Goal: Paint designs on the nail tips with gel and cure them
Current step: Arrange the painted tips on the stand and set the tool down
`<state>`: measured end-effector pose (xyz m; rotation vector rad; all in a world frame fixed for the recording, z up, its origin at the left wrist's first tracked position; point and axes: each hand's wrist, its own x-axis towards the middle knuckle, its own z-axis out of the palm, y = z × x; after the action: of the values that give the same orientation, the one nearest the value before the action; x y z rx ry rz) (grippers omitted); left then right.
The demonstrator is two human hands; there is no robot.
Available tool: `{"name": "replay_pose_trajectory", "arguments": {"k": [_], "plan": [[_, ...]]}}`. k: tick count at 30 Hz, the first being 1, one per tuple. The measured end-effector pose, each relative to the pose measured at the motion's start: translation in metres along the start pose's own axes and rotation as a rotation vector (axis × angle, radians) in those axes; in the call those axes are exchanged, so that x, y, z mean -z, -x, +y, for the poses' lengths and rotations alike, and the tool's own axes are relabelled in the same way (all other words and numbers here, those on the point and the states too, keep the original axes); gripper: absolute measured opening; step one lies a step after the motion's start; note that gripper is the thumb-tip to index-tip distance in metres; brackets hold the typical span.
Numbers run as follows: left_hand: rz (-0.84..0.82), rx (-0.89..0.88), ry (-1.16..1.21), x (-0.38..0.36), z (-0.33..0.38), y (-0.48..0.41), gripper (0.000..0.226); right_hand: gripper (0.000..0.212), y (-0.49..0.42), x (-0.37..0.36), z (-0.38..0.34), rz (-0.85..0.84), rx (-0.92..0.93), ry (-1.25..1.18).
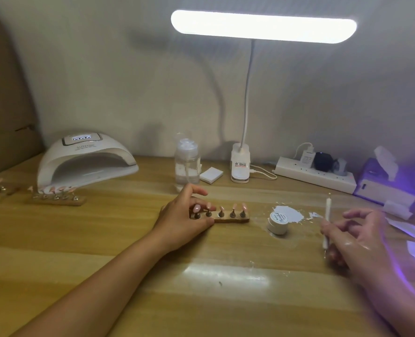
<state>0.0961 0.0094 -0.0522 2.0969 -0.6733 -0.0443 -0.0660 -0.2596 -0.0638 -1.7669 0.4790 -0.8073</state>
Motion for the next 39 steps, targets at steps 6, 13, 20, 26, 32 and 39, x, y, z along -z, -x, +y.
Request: {"name": "replay_pose_trajectory", "arguments": {"k": [6,13,20,26,32,39], "plan": [[0.091,0.111,-0.207,0.002,0.007,-0.003,0.050,0.043,0.004,-0.001,-0.001,-0.046,0.015,0.040],[0.166,0.132,-0.200,0.004,0.000,-0.003,0.032,0.031,0.005,-0.003,-0.004,-0.064,-0.003,0.063],[0.163,0.128,-0.120,0.006,-0.003,-0.004,0.005,0.011,0.007,-0.002,-0.007,-0.110,0.010,0.074],[0.167,0.102,-0.101,0.006,-0.001,-0.002,0.007,0.007,0.008,-0.003,-0.011,-0.114,0.007,-0.006],[0.220,-0.004,-0.199,0.004,0.001,0.001,0.015,0.033,0.008,-0.003,-0.020,-0.126,0.054,-0.150],[0.426,-0.257,-0.347,-0.002,0.015,0.006,0.013,0.025,0.013,-0.006,-0.028,-0.191,0.109,-0.222]]}}
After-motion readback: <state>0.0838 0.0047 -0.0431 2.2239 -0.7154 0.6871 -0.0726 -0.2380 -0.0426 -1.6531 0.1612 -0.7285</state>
